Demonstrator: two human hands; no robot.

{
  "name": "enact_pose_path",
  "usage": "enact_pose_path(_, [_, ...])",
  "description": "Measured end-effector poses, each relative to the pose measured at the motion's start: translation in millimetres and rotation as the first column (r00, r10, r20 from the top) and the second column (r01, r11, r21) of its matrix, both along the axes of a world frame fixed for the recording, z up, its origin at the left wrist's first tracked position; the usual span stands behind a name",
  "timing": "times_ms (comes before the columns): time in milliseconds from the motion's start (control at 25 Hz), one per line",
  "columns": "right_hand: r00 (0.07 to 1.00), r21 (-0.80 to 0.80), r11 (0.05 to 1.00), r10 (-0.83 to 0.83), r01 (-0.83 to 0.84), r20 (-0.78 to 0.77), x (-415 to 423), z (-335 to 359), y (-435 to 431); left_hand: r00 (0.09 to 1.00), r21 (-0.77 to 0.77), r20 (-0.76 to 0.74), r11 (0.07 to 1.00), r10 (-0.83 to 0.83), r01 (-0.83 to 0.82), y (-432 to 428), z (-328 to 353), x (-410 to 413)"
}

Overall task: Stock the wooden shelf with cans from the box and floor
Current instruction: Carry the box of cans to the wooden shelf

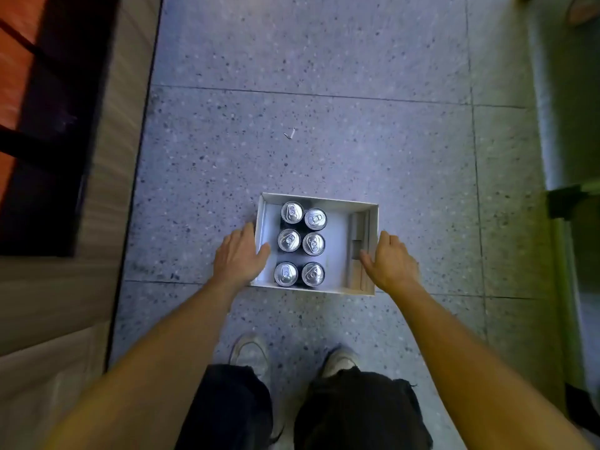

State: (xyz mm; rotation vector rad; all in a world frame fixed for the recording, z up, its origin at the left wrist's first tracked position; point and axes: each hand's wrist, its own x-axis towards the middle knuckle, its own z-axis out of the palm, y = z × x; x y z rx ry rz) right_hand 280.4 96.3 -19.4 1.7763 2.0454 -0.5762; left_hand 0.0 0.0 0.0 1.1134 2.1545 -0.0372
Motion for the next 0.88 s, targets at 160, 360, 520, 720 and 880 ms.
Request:
enact_pose_path(160, [0.950, 0.022, 0.982, -0.173, 0.185, -0.261, 3, -52, 9, 0.936, 0.093, 0.184, 0.942, 0.301, -0.321, 14, -55, 5])
enact_pose_path(360, [0.642, -0.070, 0.887, -0.384, 0.457, -0.664, 10, -103, 8, 0.679, 0.178, 0.517, 0.711, 0.521, -0.680, 25, -103, 7])
enact_pose_path(520, [0.411, -0.254, 0.828, -0.485, 0.500, -0.772, 13, -121, 8, 0.598, 0.202, 0.674, 0.670, 0.434, -0.714, 18, -126, 0])
enact_pose_path(720, [0.293, -0.372, 0.784, -0.555, 0.497, -0.778, 5, -113, 5, 0.597, 0.221, 0.698, 0.673, 0.396, -0.705, 20, -131, -1])
enact_pose_path(880, [0.256, -0.387, 0.776, -0.558, 0.498, -0.790, 2, -106, 6, 0.546, 0.176, 0.728, 0.656, 0.415, -0.734, 21, -126, -1])
